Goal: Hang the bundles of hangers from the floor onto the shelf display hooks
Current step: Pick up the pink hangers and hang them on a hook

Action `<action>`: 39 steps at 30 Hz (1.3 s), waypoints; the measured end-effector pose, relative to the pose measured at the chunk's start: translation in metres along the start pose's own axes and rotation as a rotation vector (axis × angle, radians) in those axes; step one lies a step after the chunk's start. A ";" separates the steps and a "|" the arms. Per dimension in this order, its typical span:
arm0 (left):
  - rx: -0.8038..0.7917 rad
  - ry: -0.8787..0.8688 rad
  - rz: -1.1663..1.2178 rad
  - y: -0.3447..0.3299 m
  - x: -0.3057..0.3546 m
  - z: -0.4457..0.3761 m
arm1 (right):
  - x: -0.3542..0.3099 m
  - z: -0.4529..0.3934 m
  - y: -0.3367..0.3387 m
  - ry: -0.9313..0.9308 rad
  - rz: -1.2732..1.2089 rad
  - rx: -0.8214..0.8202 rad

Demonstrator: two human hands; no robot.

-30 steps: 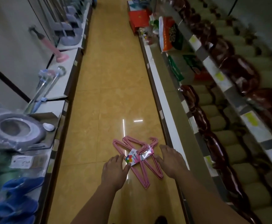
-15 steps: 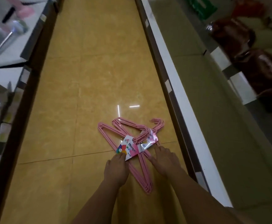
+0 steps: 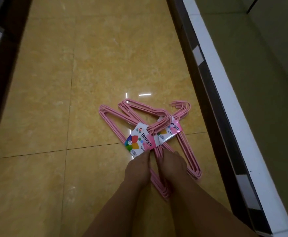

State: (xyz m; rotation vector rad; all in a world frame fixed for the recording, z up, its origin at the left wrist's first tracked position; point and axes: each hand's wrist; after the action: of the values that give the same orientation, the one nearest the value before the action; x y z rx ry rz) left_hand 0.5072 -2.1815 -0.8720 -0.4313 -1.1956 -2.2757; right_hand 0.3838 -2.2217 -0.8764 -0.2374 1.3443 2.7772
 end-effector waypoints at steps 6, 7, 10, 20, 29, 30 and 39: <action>0.003 0.011 0.007 0.004 -0.006 -0.004 | -0.017 -0.006 -0.005 -0.148 -0.191 0.091; 0.002 0.012 0.005 0.006 -0.007 -0.004 | -0.019 -0.008 -0.006 -0.167 -0.193 0.084; 0.050 0.026 0.020 0.014 -0.013 -0.001 | -0.025 -0.012 -0.005 -0.253 -0.175 0.019; 0.211 0.069 0.008 0.053 -0.028 0.003 | -0.040 -0.002 0.008 -0.421 -1.108 -0.073; 0.383 0.083 -0.036 0.115 0.008 0.010 | -0.055 0.024 0.098 -0.164 -0.464 0.203; 0.374 0.102 -0.050 0.122 0.011 0.017 | -0.057 0.031 0.111 -0.150 -0.407 0.219; 0.316 0.272 -0.098 0.233 0.069 0.151 | -0.094 0.155 0.248 0.101 -0.153 0.179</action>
State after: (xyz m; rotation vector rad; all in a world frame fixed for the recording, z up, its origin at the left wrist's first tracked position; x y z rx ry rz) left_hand 0.5930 -2.1862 -0.5990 0.0545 -1.4223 -2.0888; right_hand 0.4311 -2.2521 -0.5748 -0.4566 1.5169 2.5335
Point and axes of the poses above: each hand's wrist, its own z-axis away from the middle knuckle, its own y-axis out of the back of the hand, x = y × z, and after that the axes turned 2 degrees about -x, right-handed
